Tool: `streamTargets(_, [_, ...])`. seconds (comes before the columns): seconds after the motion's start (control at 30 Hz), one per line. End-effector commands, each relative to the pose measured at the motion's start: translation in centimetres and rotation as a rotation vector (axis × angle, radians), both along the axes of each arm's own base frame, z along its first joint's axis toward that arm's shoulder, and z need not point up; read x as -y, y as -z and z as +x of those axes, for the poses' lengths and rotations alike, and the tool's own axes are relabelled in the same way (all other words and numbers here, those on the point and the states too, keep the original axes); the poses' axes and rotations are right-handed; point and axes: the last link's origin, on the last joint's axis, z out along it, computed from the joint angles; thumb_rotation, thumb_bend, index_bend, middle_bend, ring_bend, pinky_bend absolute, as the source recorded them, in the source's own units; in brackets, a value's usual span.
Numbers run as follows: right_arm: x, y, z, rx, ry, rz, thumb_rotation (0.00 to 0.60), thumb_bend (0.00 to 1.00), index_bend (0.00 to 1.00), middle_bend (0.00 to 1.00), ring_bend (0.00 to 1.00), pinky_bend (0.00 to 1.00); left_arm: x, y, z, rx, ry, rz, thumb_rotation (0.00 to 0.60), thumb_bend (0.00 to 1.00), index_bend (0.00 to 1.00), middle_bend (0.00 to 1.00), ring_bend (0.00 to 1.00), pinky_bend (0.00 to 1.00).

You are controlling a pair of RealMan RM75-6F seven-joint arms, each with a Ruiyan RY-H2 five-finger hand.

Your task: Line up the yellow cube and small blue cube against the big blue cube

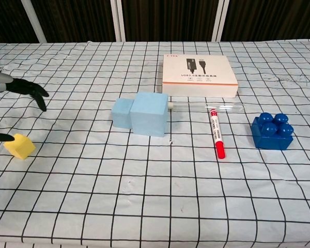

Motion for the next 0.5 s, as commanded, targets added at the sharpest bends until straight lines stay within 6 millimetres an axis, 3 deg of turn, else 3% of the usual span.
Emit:
streamTargets(0.03, [0.0, 0.0, 0.0, 0.0, 0.002, 0.0, 0.6, 0.22, 0.0, 0.04, 0.0, 0.11, 0.5, -0.2, -2.3, -0.017, -0.029, -0.014, 0.6, 0.22, 0.28, 0.08, 0.0, 0.0])
streamTargets(0.27, [0.0, 0.0, -0.1, 0.0, 0.003, 0.0, 0.6, 0.22, 0.0, 0.04, 0.0, 0.11, 0.4, 0.0, -4.3, -0.032, -0.05, 0.004, 0.6, 0.22, 0.29, 0.08, 0.0, 0.0])
streamTargets(0.5, [0.0, 0.0, -0.1, 0.0, 0.003, -0.003, 0.6, 0.22, 0.0, 0.04, 0.0, 0.11, 0.1, 0.9, -4.5, -0.029, -0.047, -0.017, 0.6, 0.24, 0.31, 0.08, 0.0, 0.0])
